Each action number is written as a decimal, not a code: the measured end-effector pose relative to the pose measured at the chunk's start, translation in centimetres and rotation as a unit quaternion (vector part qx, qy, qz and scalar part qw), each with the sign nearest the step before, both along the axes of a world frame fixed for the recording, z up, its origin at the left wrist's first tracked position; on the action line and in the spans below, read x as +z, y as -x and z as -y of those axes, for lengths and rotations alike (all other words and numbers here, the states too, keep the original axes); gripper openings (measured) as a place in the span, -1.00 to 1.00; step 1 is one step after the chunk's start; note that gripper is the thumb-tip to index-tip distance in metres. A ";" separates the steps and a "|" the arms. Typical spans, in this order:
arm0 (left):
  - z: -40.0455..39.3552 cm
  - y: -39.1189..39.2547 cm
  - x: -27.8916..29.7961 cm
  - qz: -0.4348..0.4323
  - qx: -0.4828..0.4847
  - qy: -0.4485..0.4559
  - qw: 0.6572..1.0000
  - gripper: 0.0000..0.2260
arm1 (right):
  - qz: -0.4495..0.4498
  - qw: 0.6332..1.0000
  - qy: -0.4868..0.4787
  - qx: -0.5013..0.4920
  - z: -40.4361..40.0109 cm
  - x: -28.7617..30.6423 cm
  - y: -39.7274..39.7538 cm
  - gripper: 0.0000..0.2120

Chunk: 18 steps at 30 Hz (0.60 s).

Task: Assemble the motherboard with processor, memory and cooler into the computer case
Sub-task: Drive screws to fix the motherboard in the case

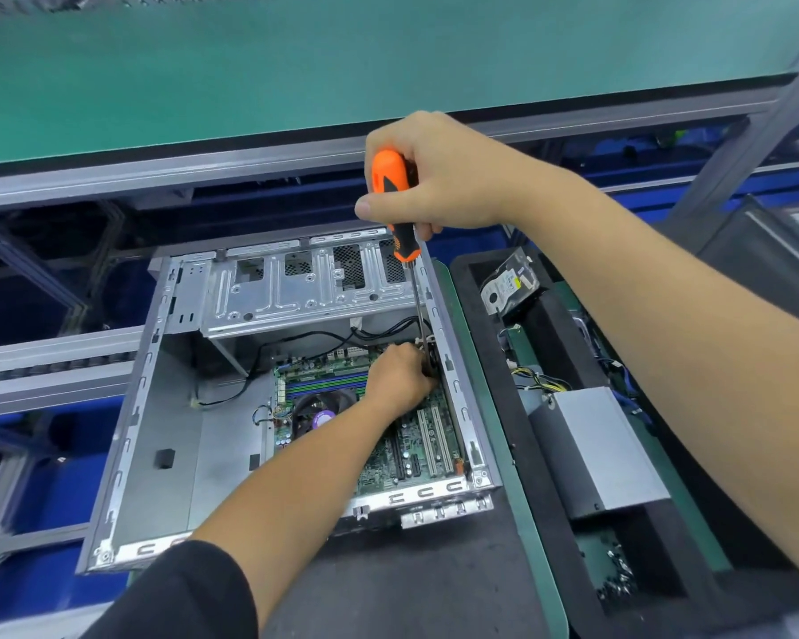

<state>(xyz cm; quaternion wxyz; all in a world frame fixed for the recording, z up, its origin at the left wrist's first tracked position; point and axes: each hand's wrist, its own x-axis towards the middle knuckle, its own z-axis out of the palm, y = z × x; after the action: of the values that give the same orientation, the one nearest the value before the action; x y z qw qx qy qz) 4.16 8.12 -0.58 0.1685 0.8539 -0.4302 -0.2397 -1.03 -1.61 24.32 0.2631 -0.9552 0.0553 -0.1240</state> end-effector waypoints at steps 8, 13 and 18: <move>0.2 -0.4 -0.3 0.003 -0.012 0.008 1.000 -0.85 | -0.045 0.999 0.006 0.011 0.3 0.7 0.0 -0.78; 0.0 -0.7 -0.3 -0.013 -0.029 0.008 0.999 -0.83 | -0.070 0.996 0.046 -0.008 0.7 1.3 -0.1 -0.88; 0.0 -0.4 0.0 0.025 -0.045 -0.007 0.999 -0.83 | -0.102 0.994 0.041 -0.012 0.4 1.7 -0.5 -0.84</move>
<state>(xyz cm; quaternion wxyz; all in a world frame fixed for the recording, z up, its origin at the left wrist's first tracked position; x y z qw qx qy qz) 4.51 8.14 -0.59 0.1403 0.8409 -0.4702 -0.2285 -0.56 -2.03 26.00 0.2150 -0.9721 0.0881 -0.0311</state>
